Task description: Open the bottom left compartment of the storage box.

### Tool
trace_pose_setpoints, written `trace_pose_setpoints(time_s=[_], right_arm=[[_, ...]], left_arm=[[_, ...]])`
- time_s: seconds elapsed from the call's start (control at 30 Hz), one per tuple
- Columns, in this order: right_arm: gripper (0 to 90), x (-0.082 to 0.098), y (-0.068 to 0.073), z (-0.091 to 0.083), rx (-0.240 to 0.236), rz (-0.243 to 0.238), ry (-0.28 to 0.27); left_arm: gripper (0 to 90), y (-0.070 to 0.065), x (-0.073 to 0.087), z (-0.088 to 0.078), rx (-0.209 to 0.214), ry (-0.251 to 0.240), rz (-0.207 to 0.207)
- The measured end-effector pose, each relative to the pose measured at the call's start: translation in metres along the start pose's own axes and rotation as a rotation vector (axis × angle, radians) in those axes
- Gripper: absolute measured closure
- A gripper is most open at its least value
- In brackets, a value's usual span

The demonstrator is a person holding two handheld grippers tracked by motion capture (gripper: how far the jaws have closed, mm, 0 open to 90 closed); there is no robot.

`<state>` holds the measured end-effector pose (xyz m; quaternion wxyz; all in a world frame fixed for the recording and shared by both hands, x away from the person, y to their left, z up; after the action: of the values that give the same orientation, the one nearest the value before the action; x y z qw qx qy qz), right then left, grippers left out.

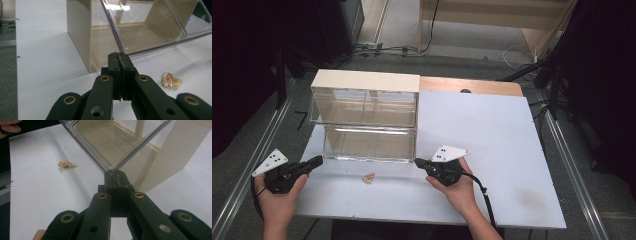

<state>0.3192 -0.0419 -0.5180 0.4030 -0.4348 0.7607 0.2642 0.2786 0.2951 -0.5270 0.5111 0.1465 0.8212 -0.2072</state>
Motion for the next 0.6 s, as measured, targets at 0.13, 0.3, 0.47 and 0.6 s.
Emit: trace_pose_setpoints(time_s=[0.13, 0.3, 0.47, 0.6], right_arm=[[88.3, 0.004, -0.0028, 0.0012, 0.0, 0.009, 0.008], [88.3, 0.0032, -0.0003, 0.0017, -0.009, -0.003, 0.001], [88.3, 0.0039, -0.0002, 0.0018, -0.009, -0.005, 0.005], [88.4, 0.0036, 0.0002, 0.0015, -0.01, -0.008, 0.004]], left_arm=[[89.5, 0.0, 0.0002, -0.0001, 0.002, 0.0, -0.001], [89.6, 0.0, 0.0001, 0.0, 0.004, -0.001, -0.001], [89.8, -0.0001, 0.0002, -0.0001, 0.004, -0.001, -0.001], [89.8, -0.0003, 0.0001, -0.0001, 0.004, -0.002, -0.001]])
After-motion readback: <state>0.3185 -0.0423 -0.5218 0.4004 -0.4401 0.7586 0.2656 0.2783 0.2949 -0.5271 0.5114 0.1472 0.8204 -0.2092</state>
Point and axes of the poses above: each handheld gripper's, and its own axes: z roughly forward along the jaws, x roughly out of its underside, y roughly to its left, the point moved 9 cm from there along z, roughly forward along the jaws, and after that the axes turned 1 degree about z, right-handed, at the moved point
